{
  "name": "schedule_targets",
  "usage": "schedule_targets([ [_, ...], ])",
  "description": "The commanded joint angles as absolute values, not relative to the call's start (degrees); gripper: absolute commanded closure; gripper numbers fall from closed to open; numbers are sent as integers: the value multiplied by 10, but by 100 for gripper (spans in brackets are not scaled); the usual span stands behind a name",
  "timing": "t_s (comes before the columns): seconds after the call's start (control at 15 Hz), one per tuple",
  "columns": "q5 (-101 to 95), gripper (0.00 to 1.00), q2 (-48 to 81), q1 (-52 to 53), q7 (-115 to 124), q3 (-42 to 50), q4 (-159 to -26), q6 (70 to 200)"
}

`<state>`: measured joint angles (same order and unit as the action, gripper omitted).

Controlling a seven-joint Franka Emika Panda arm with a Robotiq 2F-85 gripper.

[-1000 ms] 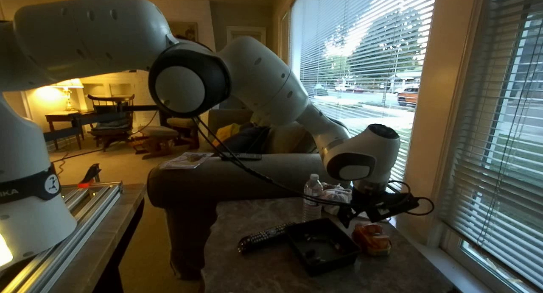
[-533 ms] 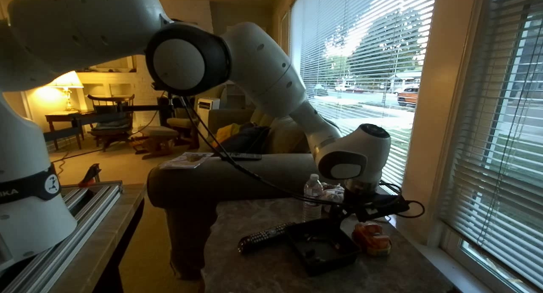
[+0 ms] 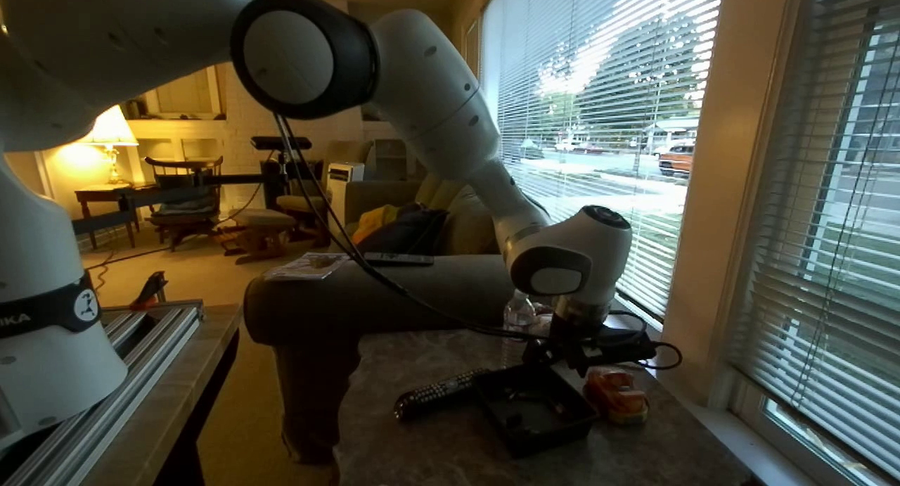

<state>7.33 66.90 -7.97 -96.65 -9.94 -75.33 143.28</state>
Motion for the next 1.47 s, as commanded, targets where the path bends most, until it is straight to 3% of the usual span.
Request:
schedule_targets([
  [0.0, 60, 0, 650, -89, -942, -99, -795, 1442],
  [1.0, 13, 0, 716, -99, -975, -90, -725, 1452],
  [1.07, 13, 25, 721, -100, -976, -91, -720, 1451],
  [1.13, 14, 26, 726, -101, -977, -92, -713, 1449],
  [1.4, 18, 55, 738, -99, -968, -92, -694, 1449],
])
